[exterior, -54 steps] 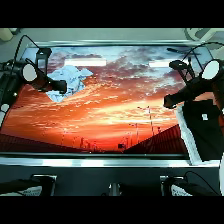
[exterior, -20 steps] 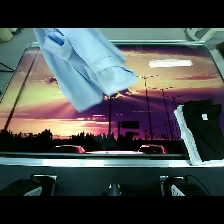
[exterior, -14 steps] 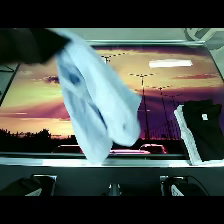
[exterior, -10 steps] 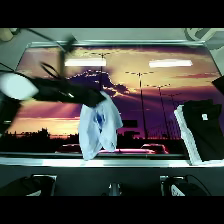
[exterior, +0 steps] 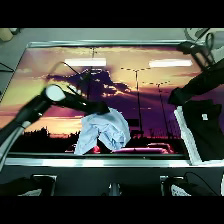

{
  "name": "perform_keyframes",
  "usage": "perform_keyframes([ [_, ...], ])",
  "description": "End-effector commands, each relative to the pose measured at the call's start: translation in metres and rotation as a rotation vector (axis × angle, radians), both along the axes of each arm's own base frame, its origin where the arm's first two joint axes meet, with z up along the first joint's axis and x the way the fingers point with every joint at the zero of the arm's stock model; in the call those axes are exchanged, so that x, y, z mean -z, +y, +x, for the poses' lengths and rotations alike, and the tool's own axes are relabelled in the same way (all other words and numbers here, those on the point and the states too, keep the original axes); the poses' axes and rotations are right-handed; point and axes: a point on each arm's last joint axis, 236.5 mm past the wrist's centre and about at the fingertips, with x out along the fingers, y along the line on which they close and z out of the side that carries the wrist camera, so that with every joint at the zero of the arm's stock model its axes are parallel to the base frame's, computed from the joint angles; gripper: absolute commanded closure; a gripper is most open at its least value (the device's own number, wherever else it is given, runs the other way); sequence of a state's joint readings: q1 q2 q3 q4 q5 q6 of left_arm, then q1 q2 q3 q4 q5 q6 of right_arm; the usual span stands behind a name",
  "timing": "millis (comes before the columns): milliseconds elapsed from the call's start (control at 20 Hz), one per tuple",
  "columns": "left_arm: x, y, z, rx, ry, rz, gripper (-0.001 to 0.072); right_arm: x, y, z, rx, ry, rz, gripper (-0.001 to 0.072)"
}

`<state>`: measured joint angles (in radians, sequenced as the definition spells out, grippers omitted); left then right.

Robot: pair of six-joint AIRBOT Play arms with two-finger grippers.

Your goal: Fold the shirts.

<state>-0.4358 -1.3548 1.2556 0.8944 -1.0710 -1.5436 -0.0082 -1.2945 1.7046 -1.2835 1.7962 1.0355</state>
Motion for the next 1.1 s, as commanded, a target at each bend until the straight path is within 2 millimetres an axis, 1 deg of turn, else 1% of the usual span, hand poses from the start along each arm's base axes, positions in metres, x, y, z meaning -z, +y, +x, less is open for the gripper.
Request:
perform_keyframes([
  [0, -0.030, 0.108, 0.022, -0.099, -0.047, 0.162, 0.0040, 0.046, 0.038, -0.018, -0.059, 0.157, 0.131, 0.0103],
  [50, -0.024, 0.141, 0.011, -0.108, -0.023, 0.244, 0.0040, 0.063, 0.049, -0.027, -0.088, 0.190, 0.131, 0.0100],
  [100, -0.012, 0.165, -0.007, -0.092, 0.013, 0.313, 0.0040, 0.080, 0.061, -0.038, -0.126, 0.225, 0.128, 0.0081],
  [150, 0.003, 0.181, -0.026, -0.090, 0.061, 0.356, 0.0040, 0.100, 0.075, -0.051, -0.179, 0.259, 0.120, 0.0066],
  [200, 0.021, 0.188, -0.046, -0.093, 0.111, 0.369, 0.0040, 0.119, 0.087, -0.062, -0.225, 0.282, 0.109, 0.0018],
  [250, 0.041, 0.188, -0.064, -0.093, 0.153, 0.369, 0.0040, 0.138, 0.096, -0.072, -0.250, 0.302, 0.098, 0.0018],
  [300, 0.062, 0.181, -0.081, -0.090, 0.198, 0.350, 0.0040, 0.154, 0.102, -0.080, -0.259, 0.318, 0.093, 0.0018],
  [400, 0.098, 0.157, -0.109, -0.082, 0.273, 0.286, 0.0040, 0.179, 0.109, -0.095, -0.265, 0.348, 0.084, 0.0018],
  [450, 0.112, 0.144, -0.117, -0.084, 0.287, 0.260, 0.0040, 0.186, 0.112, -0.101, -0.268, 0.360, 0.086, 0.0020],
  [550, 0.132, 0.124, -0.125, -0.082, 0.280, 0.238, 0.0040, 0.193, 0.118, -0.109, -0.277, 0.372, 0.094, 0.0020],
  [650, 0.144, 0.112, -0.127, -0.064, 0.264, 0.253, 0.0040, 0.195, 0.126, -0.115, -0.302, 0.372, 0.098, 0.0015],
  [750, 0.152, 0.105, -0.121, -0.068, 0.242, 0.260, 0.0040, 0.190, 0.141, -0.122, -0.351, 0.372, 0.139, 0.0000],
  [850, 0.160, 0.104, -0.115, -0.085, 0.236, 0.266, 0.0041, 0.189, 0.151, -0.125, -0.377, 0.358, 0.152, -0.0001],
  [900, 0.164, 0.104, -0.113, -0.092, 0.236, 0.270, 0.0067, 0.190, 0.155, -0.124, -0.380, 0.345, 0.154, -0.0001],
  [950, 0.167, 0.104, -0.112, -0.102, 0.244, 0.272, 0.0157, 0.190, 0.159, -0.121, -0.378, 0.329, 0.161, -0.0002],
  [1000, 0.171, 0.105, -0.112, -0.131, 0.270, 0.275, 0.0280, 0.190, 0.160, -0.115, -0.365, 0.307, 0.166, -0.0002],
  [1050, 0.174, 0.105, -0.112, -0.162, 0.295, 0.276, 0.0339, 0.192, 0.162, -0.109, -0.344, 0.288, 0.169, -0.0001],
])
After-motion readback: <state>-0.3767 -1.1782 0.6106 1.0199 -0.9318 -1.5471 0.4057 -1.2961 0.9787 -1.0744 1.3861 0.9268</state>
